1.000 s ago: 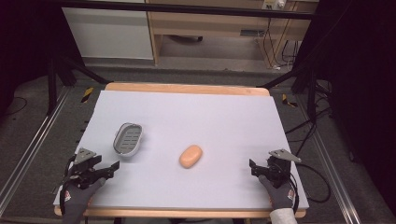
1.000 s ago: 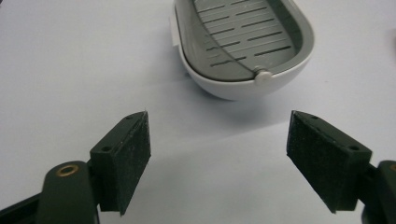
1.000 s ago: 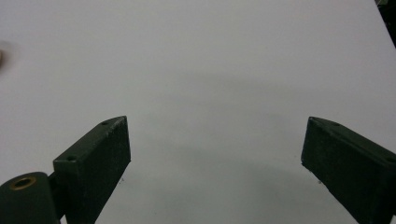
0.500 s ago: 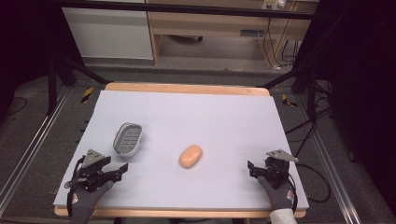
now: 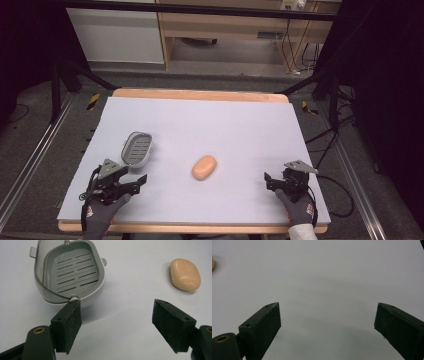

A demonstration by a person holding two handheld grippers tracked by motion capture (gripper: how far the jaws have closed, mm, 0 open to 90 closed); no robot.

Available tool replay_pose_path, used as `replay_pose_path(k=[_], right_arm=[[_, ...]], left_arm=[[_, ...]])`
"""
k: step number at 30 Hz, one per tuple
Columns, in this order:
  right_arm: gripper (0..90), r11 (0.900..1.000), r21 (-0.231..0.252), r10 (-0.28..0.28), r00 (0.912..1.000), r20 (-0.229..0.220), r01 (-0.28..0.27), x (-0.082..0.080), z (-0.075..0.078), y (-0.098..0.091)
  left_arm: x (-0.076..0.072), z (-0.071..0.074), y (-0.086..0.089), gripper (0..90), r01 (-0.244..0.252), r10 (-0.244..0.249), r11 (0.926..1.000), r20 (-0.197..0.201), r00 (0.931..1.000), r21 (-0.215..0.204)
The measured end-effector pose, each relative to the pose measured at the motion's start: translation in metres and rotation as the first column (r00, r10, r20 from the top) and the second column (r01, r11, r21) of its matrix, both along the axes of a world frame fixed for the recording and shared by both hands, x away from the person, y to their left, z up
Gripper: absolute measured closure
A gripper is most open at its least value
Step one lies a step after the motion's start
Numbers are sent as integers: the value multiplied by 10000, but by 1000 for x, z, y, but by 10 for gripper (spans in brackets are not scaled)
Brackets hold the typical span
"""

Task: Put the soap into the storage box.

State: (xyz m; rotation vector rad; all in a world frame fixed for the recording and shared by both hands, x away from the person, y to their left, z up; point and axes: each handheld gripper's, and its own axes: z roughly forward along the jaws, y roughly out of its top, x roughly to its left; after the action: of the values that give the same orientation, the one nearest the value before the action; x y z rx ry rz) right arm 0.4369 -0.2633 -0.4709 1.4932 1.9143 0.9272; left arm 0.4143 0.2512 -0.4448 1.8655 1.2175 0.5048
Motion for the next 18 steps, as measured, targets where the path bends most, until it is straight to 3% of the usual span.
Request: replay_pose_path(k=[11,18], right_arm=[[69,10000,-67,69,9999,-112,-70,0,0,2],[67,10000,79,61,9999,-107,-60,0,1,4]], left_arm=[[2,8,-18,231,410,-412,9991,160,9990,145],[8,22,-30,232,711,-719,9973,412,9966,194]])
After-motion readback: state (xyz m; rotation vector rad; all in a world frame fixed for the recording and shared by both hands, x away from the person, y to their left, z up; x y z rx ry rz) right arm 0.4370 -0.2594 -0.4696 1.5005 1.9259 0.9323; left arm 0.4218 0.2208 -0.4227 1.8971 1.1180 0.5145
